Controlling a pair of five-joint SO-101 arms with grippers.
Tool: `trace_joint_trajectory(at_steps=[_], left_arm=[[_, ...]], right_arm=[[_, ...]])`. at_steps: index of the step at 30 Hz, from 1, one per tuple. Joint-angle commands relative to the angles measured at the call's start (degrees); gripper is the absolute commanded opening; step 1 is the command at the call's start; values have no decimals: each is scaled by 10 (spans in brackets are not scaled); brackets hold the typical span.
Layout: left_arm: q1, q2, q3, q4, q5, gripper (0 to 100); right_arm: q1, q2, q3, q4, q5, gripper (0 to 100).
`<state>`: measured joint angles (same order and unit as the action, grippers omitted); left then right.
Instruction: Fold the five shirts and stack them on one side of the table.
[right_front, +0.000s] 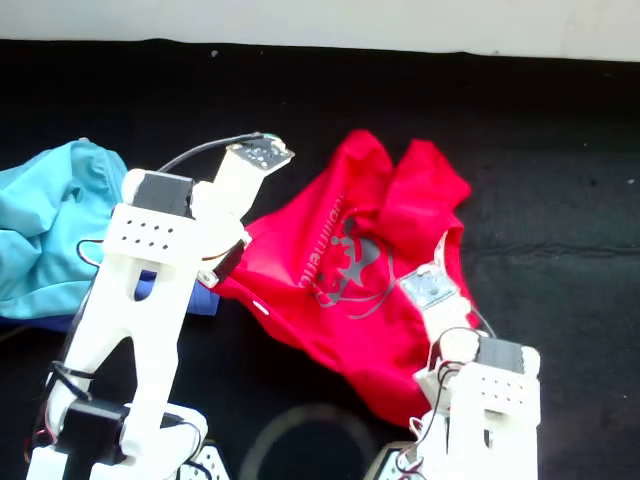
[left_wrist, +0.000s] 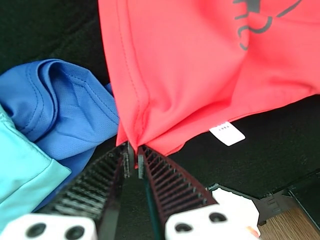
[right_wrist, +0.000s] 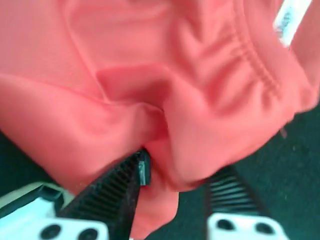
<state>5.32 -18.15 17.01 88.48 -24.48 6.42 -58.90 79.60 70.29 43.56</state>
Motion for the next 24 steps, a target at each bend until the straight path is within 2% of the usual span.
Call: trace_joint_trajectory(at_steps=[1,5,9,13,16,20,24], left_arm=[[-3,-15,-25,-2,1,9],[-3,-15,-22,-2,1,9],[-3,-15,-24,-2,1,9],[-7,-20,-29,-4,1,9],[-7,-15,-58,-14,8,9],[-7,-14,-91,-58,75,9],[-2,11,-48,-106,100,9]], right_arm=[[-4,0,28,-42,13,8],[0,-5,0,-49,-2,5],[3,0,-101,-49,-64,5],[9,14,-202,-49,-75,5],[9,84,-276,-49,-75,5],[18,233,-398,-49,-77,5],[44,380,-498,-48,-107,5]])
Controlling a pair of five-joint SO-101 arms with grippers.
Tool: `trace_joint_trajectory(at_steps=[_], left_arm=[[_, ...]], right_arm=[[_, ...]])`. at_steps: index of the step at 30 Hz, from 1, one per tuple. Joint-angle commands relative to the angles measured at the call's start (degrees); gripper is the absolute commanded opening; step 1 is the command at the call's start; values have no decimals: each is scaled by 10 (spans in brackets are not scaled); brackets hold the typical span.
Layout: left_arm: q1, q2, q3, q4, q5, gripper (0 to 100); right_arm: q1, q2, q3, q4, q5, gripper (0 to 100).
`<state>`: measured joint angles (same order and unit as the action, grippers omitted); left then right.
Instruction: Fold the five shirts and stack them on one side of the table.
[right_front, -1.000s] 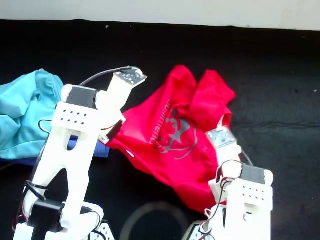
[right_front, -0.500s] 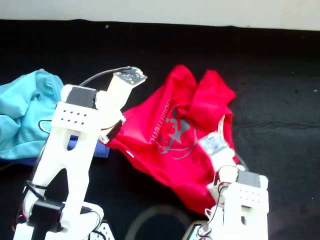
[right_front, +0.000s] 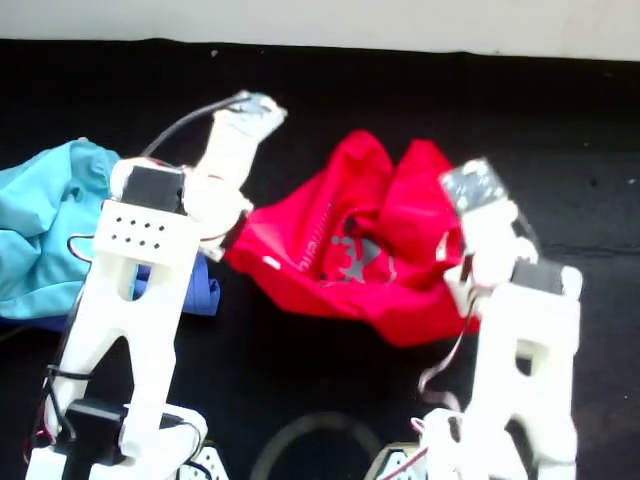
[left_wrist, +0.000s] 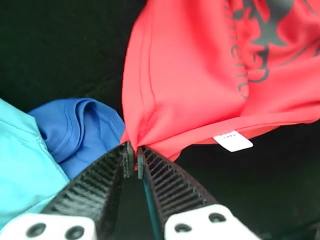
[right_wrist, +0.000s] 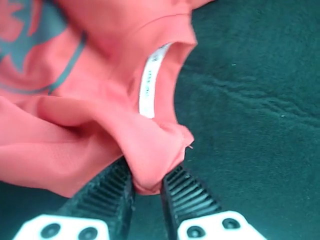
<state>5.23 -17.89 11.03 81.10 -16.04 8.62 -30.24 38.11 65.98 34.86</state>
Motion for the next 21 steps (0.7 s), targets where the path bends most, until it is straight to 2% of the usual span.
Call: trace_joint_trajectory(at_steps=[1,8,11,15,21], left_arm=[[-2,23,30,-43,16,9],[-2,119,107,-97,18,9],[-2,126,108,-101,18,9],[-2,126,107,-100,17,9],[-2,126,107,-99,17,9]], right_arm=[[28,125,-97,-1,-20,5],[53,239,-111,-5,-28,6],[76,237,-111,0,-98,56],[104,207,-106,23,-117,220],[120,100,-104,98,-105,219]])
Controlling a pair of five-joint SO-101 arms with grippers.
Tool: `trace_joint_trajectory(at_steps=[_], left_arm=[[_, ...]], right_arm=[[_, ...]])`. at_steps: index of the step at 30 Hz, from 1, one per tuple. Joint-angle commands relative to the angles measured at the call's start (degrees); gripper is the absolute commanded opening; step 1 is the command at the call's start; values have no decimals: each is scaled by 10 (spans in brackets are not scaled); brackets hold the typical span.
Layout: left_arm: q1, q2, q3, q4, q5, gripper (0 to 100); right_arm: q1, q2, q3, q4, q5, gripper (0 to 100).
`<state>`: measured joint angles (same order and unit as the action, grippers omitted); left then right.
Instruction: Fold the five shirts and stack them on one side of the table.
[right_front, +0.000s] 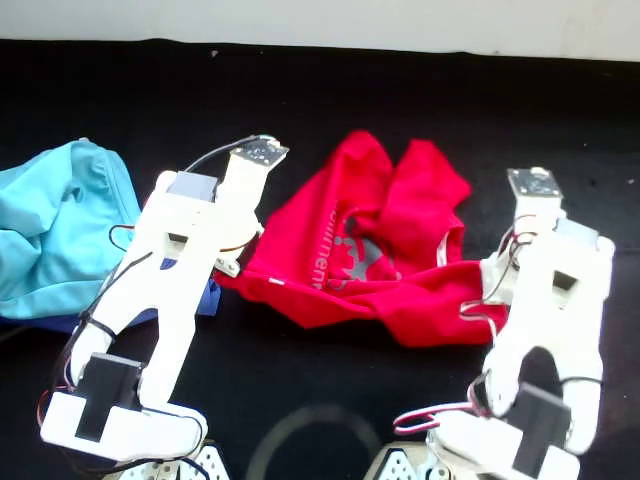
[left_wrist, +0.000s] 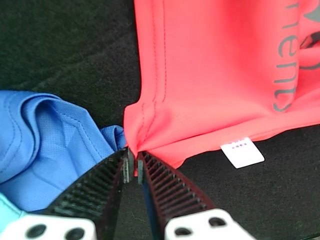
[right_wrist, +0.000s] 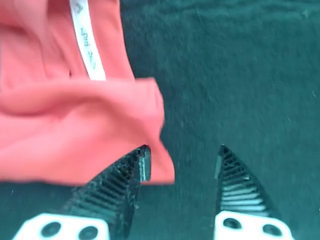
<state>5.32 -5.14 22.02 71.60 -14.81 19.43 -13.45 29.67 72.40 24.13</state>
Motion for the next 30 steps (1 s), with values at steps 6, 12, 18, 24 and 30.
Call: trace_joint_trajectory(at_steps=[6,12,18,24,30], left_arm=[[-6,-1,-3,-2,4,9],[-4,-1,-3,-2,4,9],[-3,-1,-3,-1,4,9],[-3,-1,-3,-1,4,9],[-3,-1,-3,-2,4,9]], right_arm=[[-7,-175,69,85,11,219],[-28,-221,184,15,30,219],[-27,-190,234,-66,30,219],[-29,-126,239,-150,29,219],[-32,-71,235,-181,33,204]])
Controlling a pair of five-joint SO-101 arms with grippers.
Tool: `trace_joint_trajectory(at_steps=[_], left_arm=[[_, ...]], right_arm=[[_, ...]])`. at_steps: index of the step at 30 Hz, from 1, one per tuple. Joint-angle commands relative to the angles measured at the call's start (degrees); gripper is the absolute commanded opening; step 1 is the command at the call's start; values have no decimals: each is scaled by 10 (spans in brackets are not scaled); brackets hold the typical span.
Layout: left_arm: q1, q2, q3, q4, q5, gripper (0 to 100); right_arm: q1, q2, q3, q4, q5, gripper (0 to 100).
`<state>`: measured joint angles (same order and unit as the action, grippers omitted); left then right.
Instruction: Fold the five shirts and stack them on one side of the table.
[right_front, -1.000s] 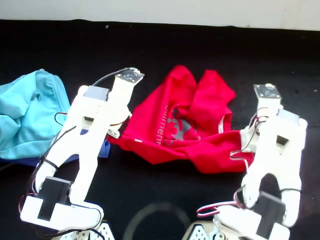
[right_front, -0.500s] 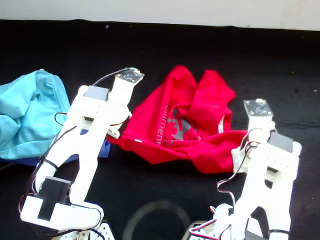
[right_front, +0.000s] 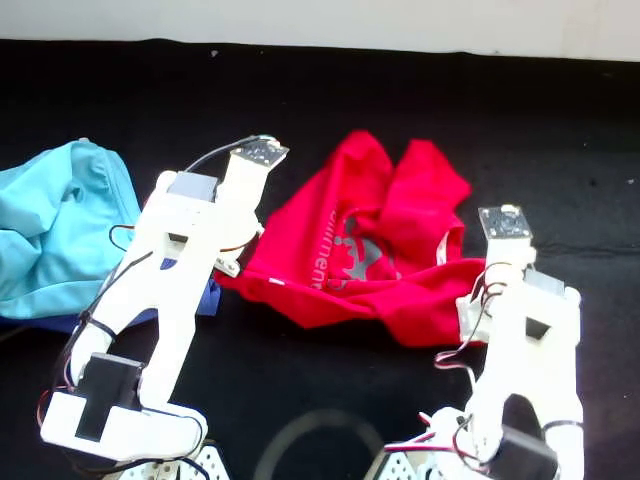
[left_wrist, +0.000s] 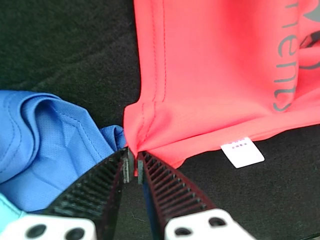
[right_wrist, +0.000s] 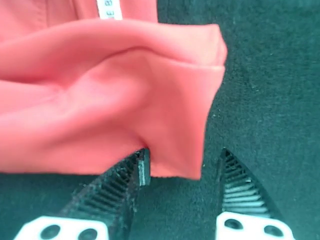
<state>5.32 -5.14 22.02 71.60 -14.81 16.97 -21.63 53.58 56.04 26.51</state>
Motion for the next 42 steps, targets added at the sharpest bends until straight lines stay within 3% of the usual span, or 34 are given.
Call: trace_joint_trajectory(at_steps=[1,5,13,19,24,31,36,42], left_arm=[[-3,-1,-3,-3,4,9],[-3,-1,-3,-4,4,9],[-5,-2,-12,21,5,9],[-7,-2,-136,184,3,9],[-7,-2,-260,279,3,9],[-7,-2,-391,288,11,9],[-7,-3,-474,289,70,9],[-7,-5,-589,289,76,9]], right_arm=[[-7,14,-4,-23,9,180],[-7,13,-7,-38,6,6],[21,-28,-53,15,5,6],[24,-192,-114,89,9,6],[-21,-301,-129,103,6,6],[-38,-370,-220,103,-37,6],[11,-368,-349,109,-38,6],[48,-357,-490,110,-35,6]])
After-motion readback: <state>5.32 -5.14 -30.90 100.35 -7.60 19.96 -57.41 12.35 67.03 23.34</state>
